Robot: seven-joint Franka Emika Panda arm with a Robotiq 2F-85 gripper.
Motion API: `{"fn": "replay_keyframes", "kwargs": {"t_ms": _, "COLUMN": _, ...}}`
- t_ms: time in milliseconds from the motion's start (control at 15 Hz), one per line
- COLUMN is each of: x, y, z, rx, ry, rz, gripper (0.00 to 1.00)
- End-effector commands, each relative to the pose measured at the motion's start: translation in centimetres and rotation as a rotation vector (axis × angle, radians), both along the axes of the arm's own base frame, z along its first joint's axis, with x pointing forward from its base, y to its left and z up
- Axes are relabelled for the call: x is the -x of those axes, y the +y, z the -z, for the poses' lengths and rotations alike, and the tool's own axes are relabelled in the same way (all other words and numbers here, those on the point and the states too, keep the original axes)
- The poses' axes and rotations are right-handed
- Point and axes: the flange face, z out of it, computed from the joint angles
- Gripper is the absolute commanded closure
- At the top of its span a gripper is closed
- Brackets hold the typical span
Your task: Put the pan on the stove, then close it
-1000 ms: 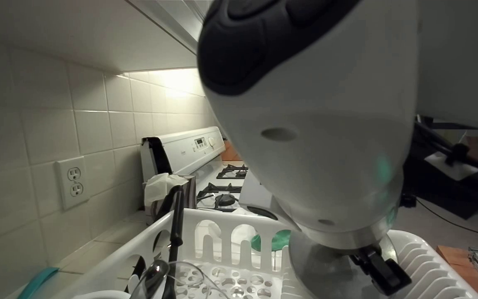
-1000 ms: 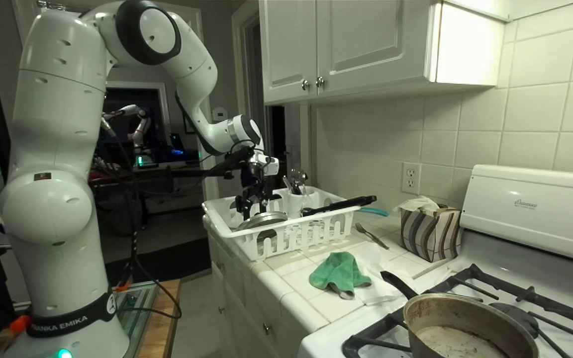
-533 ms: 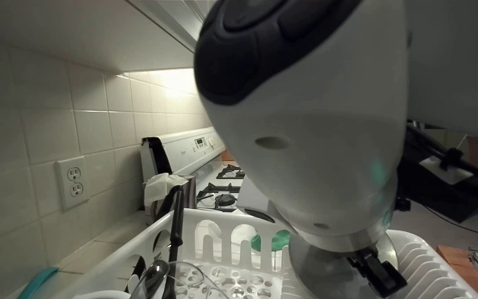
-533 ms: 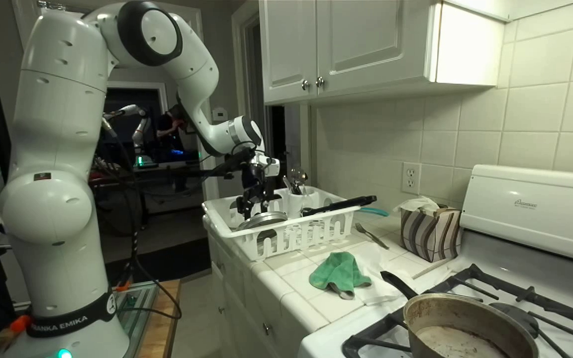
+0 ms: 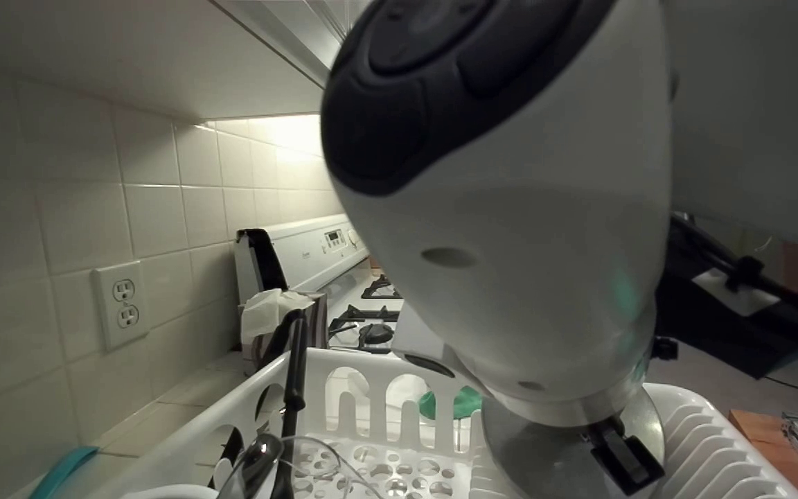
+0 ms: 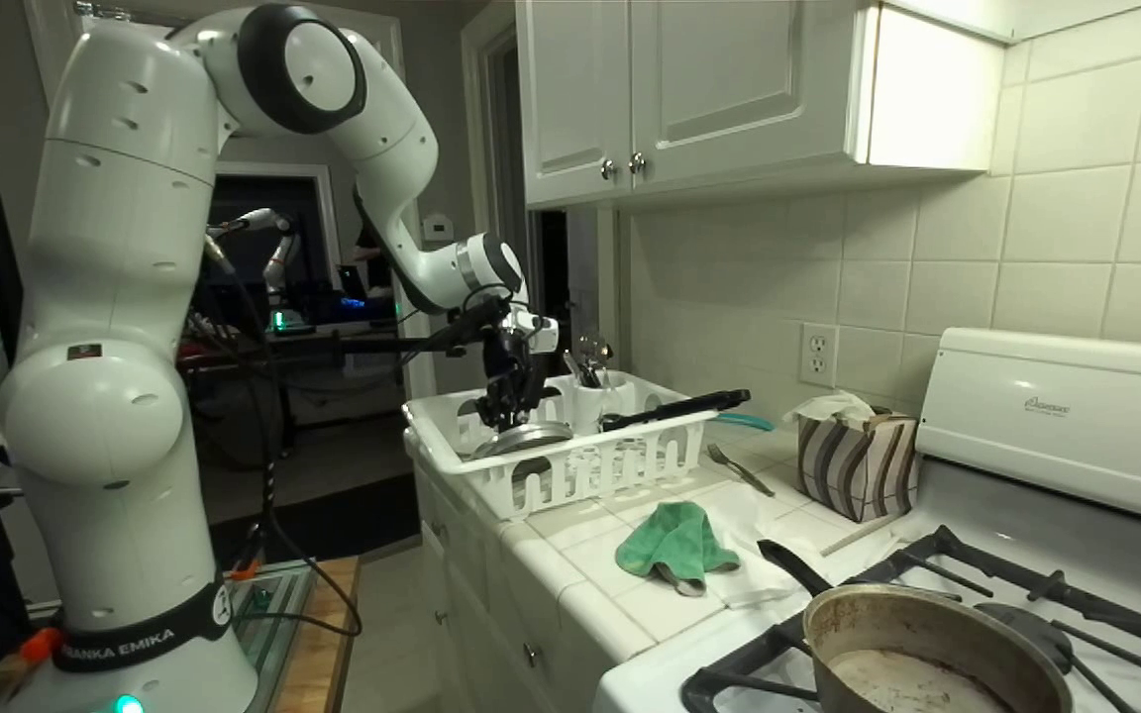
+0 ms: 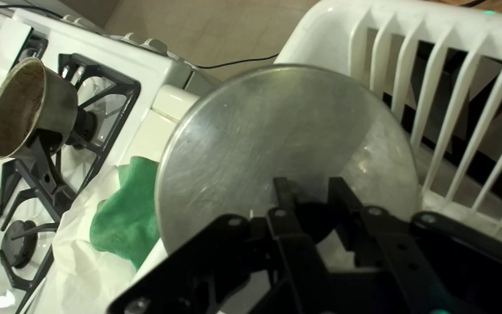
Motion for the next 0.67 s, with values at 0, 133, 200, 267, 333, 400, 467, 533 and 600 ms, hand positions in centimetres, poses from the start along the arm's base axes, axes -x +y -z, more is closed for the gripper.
{"fn": "replay_keyframes", "kwargs": {"t_ms": 0, "x": -0.6, "y": 0.4, "z": 0.1, "rx": 0.009, "ry": -0.012, "rz": -0.023, "gripper": 0.96}}
{"fn": "replay_keyframes", "kwargs": {"t_ms": 133, "x": -0.6, "y": 0.5, "z": 0.0, "rx": 0.009, "ry": -0.012, "rz": -0.026, "gripper": 0.94}}
{"fn": "replay_keyframes", "kwargs": {"t_ms": 200, "x": -0.4, "y": 0.8, "z": -0.4, "rx": 0.013, "ry": -0.013, "rz": -0.028, "gripper": 0.94}}
{"fn": "replay_keyframes", "kwargs": {"t_ms": 267, "x": 0.0, "y": 1.1, "z": -1.3, "rx": 0.022, "ry": -0.019, "rz": -0.032, "gripper": 0.94}}
{"fn": "replay_keyframes", "kwargs": {"t_ms": 333, "x": 0.9, "y": 1.5, "z": -3.0, "rx": 0.042, "ry": -0.041, "rz": -0.035, "gripper": 0.94}}
{"fn": "replay_keyframes", "kwargs": {"t_ms": 400, "x": 1.4, "y": 1.6, "z": -4.0, "rx": 0.06, "ry": -0.051, "rz": -0.032, "gripper": 0.94}}
{"fn": "replay_keyframes", "kwargs": {"t_ms": 467, "x": 2.3, "y": 1.6, "z": -5.6, "rx": 0.09, "ry": -0.062, "rz": -0.018, "gripper": 0.94}}
{"fn": "replay_keyframes", "kwargs": {"t_ms": 533, "x": 2.9, "y": 1.6, "z": -6.9, "rx": 0.119, "ry": -0.073, "rz": -0.007, "gripper": 0.94}}
{"fn": "replay_keyframes", "kwargs": {"t_ms": 600, "x": 3.9, "y": 1.3, "z": -8.6, "rx": 0.147, "ry": -0.09, "rz": 0.014, "gripper": 0.94}}
